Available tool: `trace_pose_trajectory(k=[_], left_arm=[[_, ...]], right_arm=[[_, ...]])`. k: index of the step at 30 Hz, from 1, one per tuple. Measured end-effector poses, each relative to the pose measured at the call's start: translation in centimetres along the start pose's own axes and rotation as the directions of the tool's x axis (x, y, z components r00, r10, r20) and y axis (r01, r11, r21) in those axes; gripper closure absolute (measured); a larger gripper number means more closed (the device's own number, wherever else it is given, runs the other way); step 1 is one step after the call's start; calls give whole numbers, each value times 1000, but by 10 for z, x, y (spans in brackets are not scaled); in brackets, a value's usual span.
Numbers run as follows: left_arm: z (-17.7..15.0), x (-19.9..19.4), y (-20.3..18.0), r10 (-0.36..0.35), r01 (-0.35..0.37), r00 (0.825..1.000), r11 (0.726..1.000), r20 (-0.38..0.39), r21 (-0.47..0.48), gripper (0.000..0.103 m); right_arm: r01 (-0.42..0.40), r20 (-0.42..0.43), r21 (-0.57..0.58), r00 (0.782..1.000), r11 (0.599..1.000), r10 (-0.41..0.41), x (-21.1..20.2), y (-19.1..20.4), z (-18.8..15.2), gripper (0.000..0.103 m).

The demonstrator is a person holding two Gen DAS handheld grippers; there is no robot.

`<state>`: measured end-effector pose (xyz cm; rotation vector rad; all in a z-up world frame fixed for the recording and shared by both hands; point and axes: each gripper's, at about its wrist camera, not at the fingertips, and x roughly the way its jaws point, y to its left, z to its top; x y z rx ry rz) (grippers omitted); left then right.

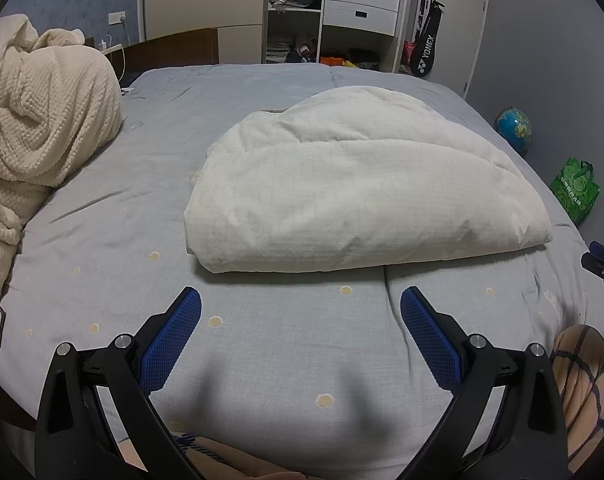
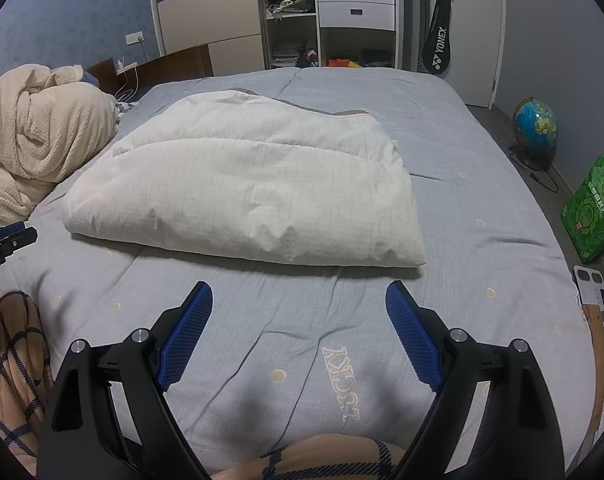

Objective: Fold large clothes

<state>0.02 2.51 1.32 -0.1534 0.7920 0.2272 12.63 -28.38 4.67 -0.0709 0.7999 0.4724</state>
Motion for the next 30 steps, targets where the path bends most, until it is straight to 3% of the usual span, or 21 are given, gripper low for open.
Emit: trace_pose_trajectory(k=[30], left_arm=[[-1, 5, -1, 0, 0, 1000, 1000, -23, 5, 7]], right_arm=[[2, -18, -4, 1000, 1000, -2, 6, -4, -1, 19]])
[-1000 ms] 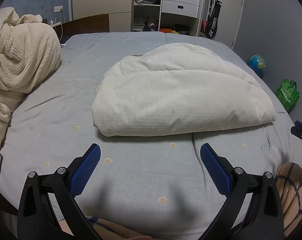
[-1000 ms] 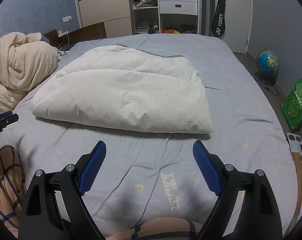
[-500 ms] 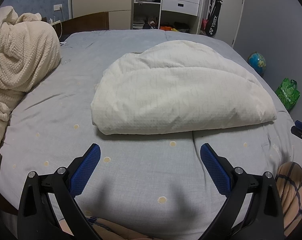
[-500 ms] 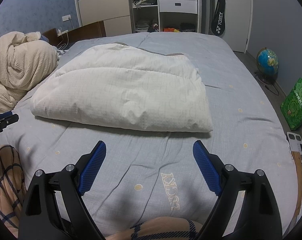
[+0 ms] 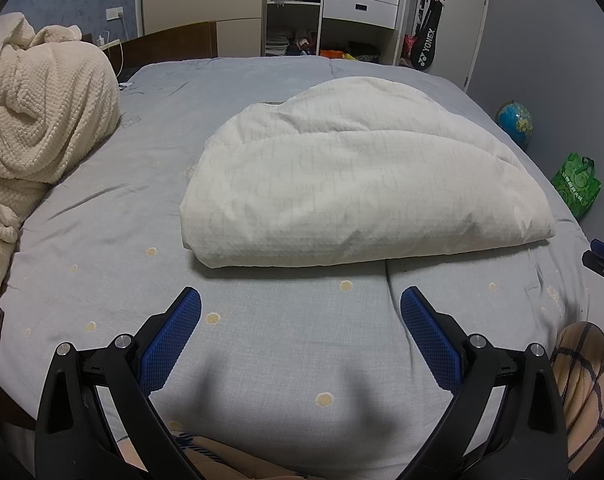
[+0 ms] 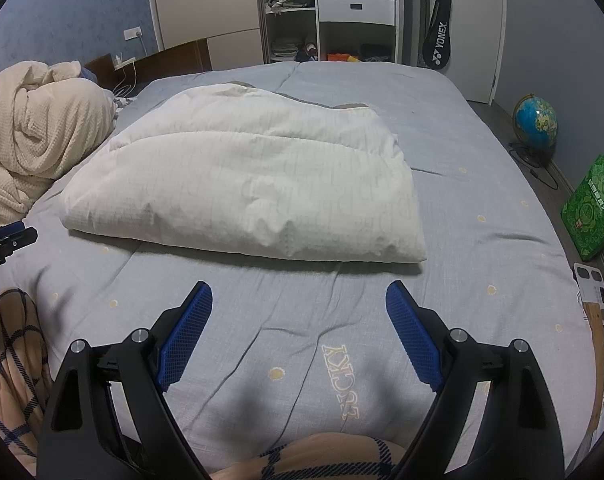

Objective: Fold large clothes

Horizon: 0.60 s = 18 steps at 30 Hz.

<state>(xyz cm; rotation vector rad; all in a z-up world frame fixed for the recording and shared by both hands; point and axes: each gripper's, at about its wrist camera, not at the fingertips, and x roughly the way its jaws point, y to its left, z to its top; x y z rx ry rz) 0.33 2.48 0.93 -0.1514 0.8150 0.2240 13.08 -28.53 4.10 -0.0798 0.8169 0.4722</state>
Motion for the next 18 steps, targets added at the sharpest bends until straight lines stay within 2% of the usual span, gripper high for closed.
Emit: trace_pose_trajectory(k=[12, 18], left_arm=[[0, 3, 1, -10, 11, 1000, 1000, -8, 5, 7], [10, 7, 16, -50, 49, 999, 997, -15, -61, 7]], right_arm=[[0, -10, -6, 1000, 1000, 0, 4, -2, 1, 19], [-3, -16, -2, 1000, 1000, 3, 4, -5, 2, 19]])
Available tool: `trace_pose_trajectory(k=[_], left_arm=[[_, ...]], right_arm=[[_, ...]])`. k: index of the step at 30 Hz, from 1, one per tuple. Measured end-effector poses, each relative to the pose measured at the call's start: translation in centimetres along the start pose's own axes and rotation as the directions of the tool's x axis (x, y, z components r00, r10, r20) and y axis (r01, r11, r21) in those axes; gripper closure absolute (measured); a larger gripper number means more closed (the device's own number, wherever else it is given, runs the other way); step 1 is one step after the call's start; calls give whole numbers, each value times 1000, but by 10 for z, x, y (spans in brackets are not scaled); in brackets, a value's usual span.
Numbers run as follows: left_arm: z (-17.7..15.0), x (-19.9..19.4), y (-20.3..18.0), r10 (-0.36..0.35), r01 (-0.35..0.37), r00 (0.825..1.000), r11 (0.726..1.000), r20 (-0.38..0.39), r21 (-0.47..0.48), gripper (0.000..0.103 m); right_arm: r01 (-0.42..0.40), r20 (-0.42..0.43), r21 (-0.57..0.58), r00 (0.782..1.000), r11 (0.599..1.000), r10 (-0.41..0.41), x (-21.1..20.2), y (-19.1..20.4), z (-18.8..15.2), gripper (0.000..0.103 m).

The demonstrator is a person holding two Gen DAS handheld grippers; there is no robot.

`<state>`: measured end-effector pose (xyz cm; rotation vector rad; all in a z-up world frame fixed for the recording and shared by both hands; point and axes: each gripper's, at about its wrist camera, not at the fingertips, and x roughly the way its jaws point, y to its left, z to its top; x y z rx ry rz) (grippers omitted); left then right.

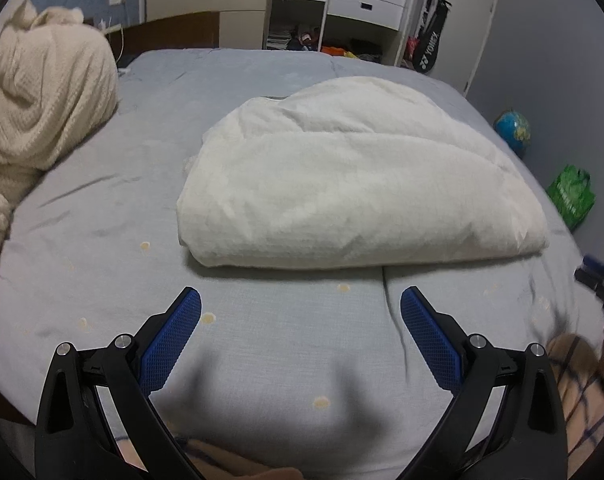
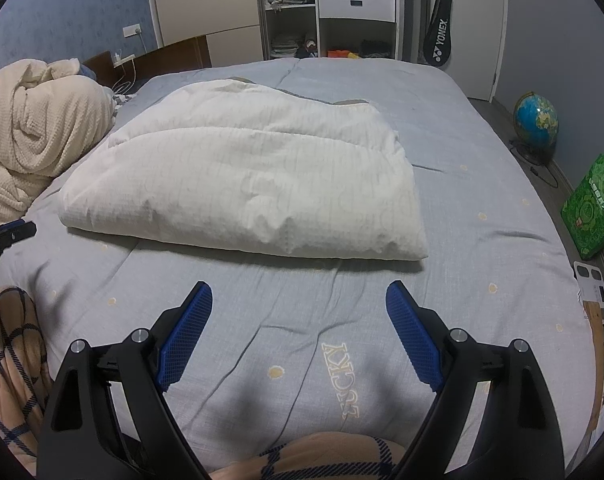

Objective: Fold large clothes

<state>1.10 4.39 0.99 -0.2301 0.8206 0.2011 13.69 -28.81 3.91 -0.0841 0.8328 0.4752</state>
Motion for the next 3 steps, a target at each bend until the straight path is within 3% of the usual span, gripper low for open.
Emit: trace_pose_trajectory(k=[3], left_arm=[[17, 2, 13, 49, -50, 998, 999, 40, 21, 7]], right_arm=[[-12, -7, 21, 1000, 1000, 12, 0, -6, 3, 19]])
